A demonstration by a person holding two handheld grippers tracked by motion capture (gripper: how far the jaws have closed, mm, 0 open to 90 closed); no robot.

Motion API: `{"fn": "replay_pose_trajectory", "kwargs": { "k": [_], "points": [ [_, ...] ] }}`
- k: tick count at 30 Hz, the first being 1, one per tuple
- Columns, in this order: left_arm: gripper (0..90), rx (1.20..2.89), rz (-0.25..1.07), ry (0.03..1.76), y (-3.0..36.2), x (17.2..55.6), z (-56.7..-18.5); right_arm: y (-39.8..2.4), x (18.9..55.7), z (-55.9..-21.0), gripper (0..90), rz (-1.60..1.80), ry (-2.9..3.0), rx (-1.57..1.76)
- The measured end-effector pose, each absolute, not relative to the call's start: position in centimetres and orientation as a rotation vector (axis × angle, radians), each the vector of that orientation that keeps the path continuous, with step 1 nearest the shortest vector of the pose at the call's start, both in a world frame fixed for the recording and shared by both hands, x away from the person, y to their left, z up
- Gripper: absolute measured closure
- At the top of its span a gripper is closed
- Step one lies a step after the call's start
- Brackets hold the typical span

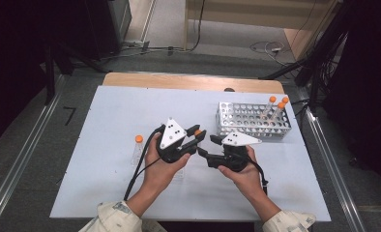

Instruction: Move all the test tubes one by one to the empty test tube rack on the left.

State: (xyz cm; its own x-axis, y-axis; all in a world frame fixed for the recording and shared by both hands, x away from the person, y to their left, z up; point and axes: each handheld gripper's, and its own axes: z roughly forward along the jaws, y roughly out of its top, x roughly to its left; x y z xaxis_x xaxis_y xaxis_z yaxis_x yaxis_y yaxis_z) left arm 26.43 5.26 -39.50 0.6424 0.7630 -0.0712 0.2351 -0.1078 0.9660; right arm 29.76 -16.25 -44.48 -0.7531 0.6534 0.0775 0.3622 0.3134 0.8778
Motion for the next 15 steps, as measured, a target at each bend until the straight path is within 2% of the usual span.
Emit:
{"fn": "replay_pose_trajectory", "kwargs": {
  "k": [15],
  "points": [
    [71.3,1.598,0.620,0.900,10.4,25.6,-38.0,-17.7,29.7,-44.9,26.5,1.439,2.275,0.956]
  ]
}}
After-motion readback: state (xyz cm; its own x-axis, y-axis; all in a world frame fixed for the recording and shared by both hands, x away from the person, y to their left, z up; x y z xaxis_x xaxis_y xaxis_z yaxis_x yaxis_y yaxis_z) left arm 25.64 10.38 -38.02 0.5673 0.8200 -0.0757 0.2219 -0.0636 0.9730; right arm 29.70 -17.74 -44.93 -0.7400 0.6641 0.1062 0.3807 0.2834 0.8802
